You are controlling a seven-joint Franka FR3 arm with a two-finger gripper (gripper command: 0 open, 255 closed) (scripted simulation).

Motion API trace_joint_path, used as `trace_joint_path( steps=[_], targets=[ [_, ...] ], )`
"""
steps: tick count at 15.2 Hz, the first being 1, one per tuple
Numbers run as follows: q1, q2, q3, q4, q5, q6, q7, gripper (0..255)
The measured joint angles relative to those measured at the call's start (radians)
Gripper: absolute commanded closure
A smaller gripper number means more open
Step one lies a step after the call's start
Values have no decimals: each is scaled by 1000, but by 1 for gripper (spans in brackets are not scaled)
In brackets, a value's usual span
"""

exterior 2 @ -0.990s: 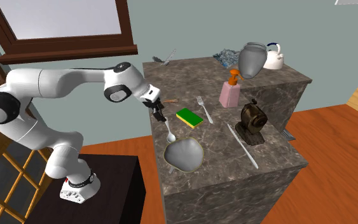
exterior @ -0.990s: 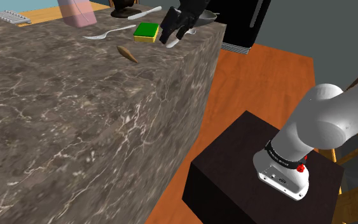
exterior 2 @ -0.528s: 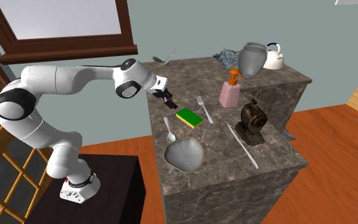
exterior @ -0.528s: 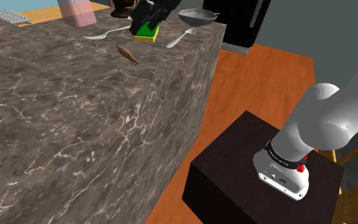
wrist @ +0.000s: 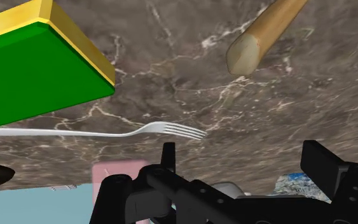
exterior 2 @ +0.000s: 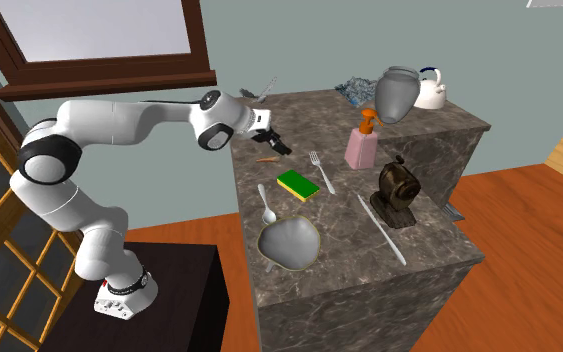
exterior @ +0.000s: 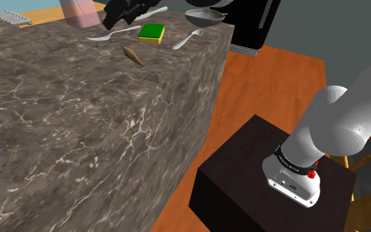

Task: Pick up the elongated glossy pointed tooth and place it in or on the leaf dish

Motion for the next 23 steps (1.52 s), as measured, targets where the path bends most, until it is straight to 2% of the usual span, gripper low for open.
trace_joint_path(
  steps=[6, 12, 13, 22, 23],
  targets=[
    [-6, 69, 19, 24, -24, 50, 17, 0],
    [-6, 75, 21, 26, -27, 55, 19, 0],
    [-6, 75, 21, 26, -27, 55, 19, 255],
    [-6, 75, 21, 26, -27, 55, 19, 255],
    [-6, 75, 21, 26, -27, 55, 19, 0]
  ],
)
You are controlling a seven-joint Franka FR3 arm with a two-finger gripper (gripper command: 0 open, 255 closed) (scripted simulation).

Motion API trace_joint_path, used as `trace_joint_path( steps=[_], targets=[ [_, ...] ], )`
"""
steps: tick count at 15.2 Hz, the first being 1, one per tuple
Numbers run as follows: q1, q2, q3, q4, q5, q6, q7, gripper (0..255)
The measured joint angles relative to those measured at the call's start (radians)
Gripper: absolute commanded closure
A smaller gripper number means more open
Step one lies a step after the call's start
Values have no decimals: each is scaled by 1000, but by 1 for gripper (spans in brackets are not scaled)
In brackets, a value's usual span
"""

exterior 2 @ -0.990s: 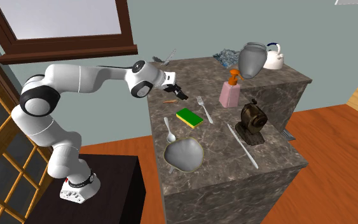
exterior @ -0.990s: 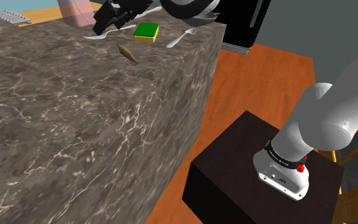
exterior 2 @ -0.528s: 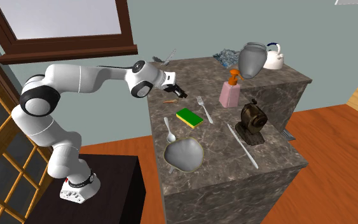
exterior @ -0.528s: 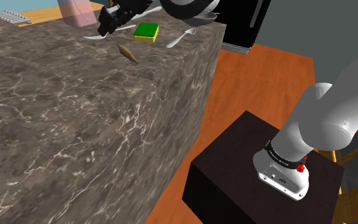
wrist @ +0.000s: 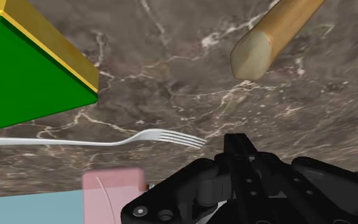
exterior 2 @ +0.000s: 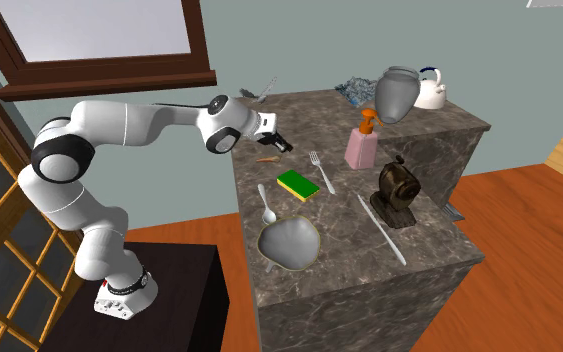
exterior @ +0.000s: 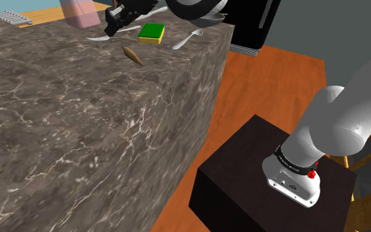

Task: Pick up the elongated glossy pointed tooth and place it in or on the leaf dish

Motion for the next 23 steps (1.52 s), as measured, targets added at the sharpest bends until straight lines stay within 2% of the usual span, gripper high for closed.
trace_joint_path(
  steps=[1, 2, 4, 7, 8, 9, 22, 23],
  targets=[
    [0, 0, 0, 0, 0, 0, 0, 0],
    [-26, -9, 23, 16, -41, -49, 51, 0],
    [-88, -14, 96, 95, -176, -273, 301, 0],
    [-122, 70, 188, 331, -306, -731, 636, 0],
    [-122, 98, 201, 381, -328, -825, 698, 0],
    [-122, 112, 206, 400, -339, -867, 730, 0],
    [-122, 138, 210, 355, -359, -837, 770, 0],
    [-122, 138, 210, 355, -359, -837, 770, 255]
  ],
)
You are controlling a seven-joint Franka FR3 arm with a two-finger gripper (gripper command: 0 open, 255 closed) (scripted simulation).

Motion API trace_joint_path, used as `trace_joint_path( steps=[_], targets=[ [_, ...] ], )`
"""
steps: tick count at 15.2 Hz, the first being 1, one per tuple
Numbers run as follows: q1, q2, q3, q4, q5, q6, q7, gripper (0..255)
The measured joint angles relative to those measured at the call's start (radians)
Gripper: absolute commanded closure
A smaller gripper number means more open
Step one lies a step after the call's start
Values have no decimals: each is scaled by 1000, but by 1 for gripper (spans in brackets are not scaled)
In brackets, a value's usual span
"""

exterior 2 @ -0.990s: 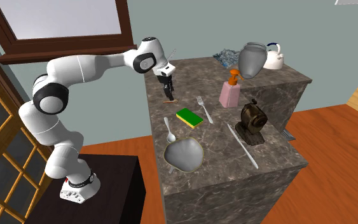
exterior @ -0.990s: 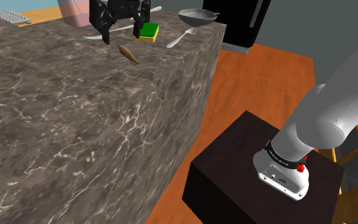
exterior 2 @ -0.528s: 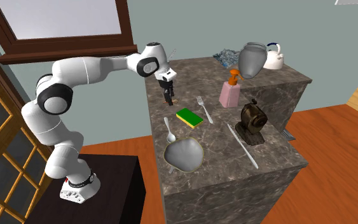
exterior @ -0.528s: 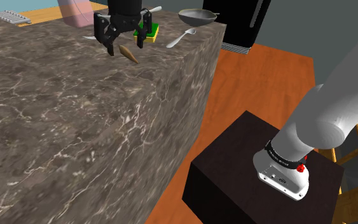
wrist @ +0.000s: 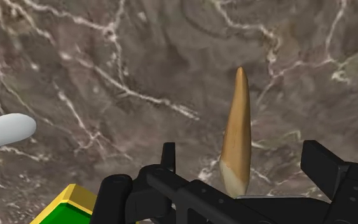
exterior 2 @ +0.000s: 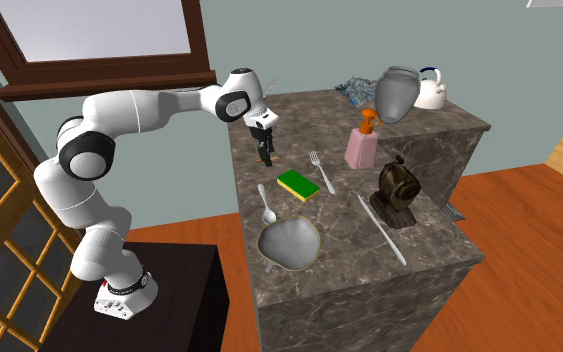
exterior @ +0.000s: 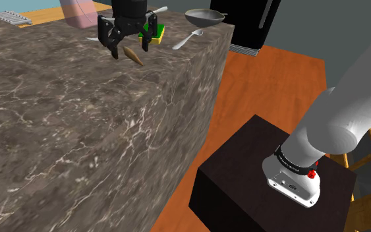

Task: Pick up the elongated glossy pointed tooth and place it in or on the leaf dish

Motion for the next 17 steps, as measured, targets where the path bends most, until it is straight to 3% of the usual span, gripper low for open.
trace_joint_path(
  steps=[10, 17],
  targets=[
    [-1, -4, -1, -1, 1, 2, -1, 255],
    [1, 10, 2, 91, -2, -81, -6, 255]
  ],
)
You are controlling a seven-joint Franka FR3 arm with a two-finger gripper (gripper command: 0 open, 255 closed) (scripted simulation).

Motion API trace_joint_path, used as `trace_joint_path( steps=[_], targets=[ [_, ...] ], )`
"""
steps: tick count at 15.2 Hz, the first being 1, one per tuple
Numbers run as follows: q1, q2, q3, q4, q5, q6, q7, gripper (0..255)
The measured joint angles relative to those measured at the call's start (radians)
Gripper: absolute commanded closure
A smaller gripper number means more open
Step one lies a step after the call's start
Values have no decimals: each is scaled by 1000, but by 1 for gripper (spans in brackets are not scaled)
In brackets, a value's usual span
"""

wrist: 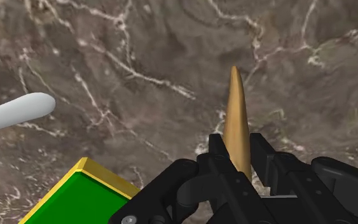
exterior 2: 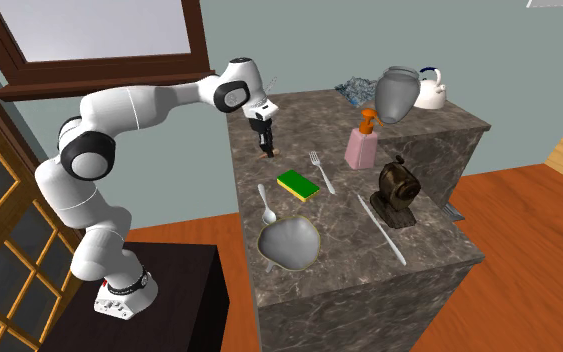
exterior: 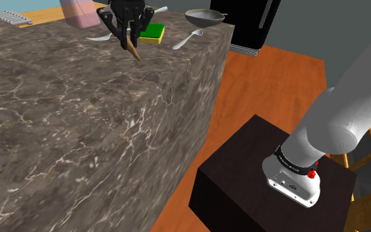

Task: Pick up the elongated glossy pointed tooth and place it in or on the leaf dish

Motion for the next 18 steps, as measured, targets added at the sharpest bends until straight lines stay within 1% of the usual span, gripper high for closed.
trace_joint_path(
  steps=[9, 16, 18],
  targets=[
    [6, 32, 7, 153, -14, -125, -2, 255],
    [18, 80, 17, 305, -40, -237, 1, 255],
    [-2, 56, 1, 287, -21, -236, -31, 255]
  ],
)
